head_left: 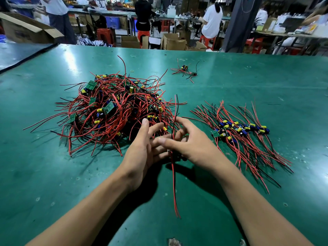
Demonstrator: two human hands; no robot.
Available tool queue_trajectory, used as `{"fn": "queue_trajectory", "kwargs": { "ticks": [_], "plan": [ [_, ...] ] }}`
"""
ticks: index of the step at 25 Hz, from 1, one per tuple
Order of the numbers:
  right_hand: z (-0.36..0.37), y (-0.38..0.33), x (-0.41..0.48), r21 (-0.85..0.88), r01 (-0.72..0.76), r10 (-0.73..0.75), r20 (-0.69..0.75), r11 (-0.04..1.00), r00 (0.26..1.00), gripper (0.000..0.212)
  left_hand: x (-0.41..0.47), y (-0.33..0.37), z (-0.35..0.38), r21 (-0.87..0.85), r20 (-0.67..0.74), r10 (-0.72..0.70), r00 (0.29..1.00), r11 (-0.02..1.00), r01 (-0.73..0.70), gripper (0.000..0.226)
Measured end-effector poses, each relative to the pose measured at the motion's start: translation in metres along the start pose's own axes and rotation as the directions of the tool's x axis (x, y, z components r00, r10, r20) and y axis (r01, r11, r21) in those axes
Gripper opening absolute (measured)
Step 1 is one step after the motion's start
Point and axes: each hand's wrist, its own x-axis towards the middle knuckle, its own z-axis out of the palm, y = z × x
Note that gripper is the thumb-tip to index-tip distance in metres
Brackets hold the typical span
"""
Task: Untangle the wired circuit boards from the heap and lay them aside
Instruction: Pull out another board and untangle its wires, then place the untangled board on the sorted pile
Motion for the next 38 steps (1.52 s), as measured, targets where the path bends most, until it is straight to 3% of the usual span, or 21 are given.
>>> {"fn": "queue_trajectory", "kwargs": {
  "ticks": [4, 6, 9, 12, 13, 15, 18, 20, 23, 28, 32, 35, 38],
  "plan": [
    [-0.003, 0.0, 0.005, -0.097, -0.003, -0.011, -0.135, 0.995, 0.991, 0.081, 0.002, -0.004, 0.005, 0.101, -0.044, 0.044, 0.998, 0.994, -0.039, 0.04],
    [-0.015, 0.002, 0.009, -0.142, -0.048, 0.008, -0.267, 0.989, 0.964, 0.079, -0.001, -0.008, 0.007, 0.314, -0.092, 0.201, 0.975, 0.935, -0.163, 0.02],
    [-0.038, 0.009, 0.011, -0.296, -0.124, -0.02, -0.441, 0.947, 0.897, 0.072, -0.006, -0.012, 0.002, 0.69, -0.094, 0.464, 0.881, 0.669, -0.278, 0.02],
    [-0.046, 0.014, 0.008, -0.566, -0.245, -0.124, -0.534, 0.787, 0.836, 0.065, -0.007, -0.009, -0.004, 0.842, -0.1, 0.533, 0.84, 0.495, -0.214, 0.019],
    [-0.045, 0.014, 0.008, -0.617, -0.227, -0.185, -0.53, 0.754, 0.828, 0.06, -0.006, -0.008, -0.005, 0.864, -0.101, 0.543, 0.833, 0.463, -0.198, 0.02],
    [-0.037, 0.011, 0.009, -0.602, -0.05, -0.292, -0.456, 0.797, 0.841, 0.044, -0.005, -0.007, -0.006, 0.886, -0.091, 0.564, 0.82, 0.422, -0.192, 0.024],
    [-0.024, 0.01, 0.01, -0.513, 0.144, -0.309, -0.252, 0.846, 0.917, 0.02, -0.002, -0.003, -0.01, 0.881, -0.136, 0.548, 0.825, 0.448, -0.153, 0.026],
    [-0.021, 0.015, 0.01, -0.561, 0.111, -0.245, -0.17, 0.821, 0.955, 0.019, -0.001, -0.003, -0.013, 0.877, -0.156, 0.515, 0.843, 0.465, -0.121, 0.023],
    [-0.026, 0.021, 0.012, -0.599, 0.012, -0.174, -0.214, 0.801, 0.961, 0.023, -0.001, -0.004, -0.012, 0.887, -0.106, 0.499, 0.86, 0.438, -0.145, 0.018],
    [-0.024, 0.021, 0.012, -0.564, 0.035, -0.201, -0.236, 0.825, 0.951, 0.02, 0.001, -0.006, -0.012, 0.924, -0.017, 0.512, 0.859, 0.336, -0.181, 0.022],
    [-0.015, 0.017, 0.01, -0.464, 0.146, -0.268, -0.21, 0.874, 0.94, 0.017, 0.0, -0.007, -0.014, 0.898, -0.084, 0.562, 0.823, 0.401, -0.182, 0.019],
    [-0.012, 0.016, 0.01, -0.429, 0.208, -0.306, -0.172, 0.879, 0.936, 0.021, -0.001, 0.0, -0.016, 0.743, -0.213, 0.525, 0.824, 0.634, -0.212, 0.011],
    [-0.011, 0.016, 0.008, -0.406, 0.208, -0.283, -0.133, 0.89, 0.95, 0.029, -0.005, 0.005, -0.012, 0.52, -0.229, 0.406, 0.885, 0.82, -0.241, 0.008]
  ]
}}
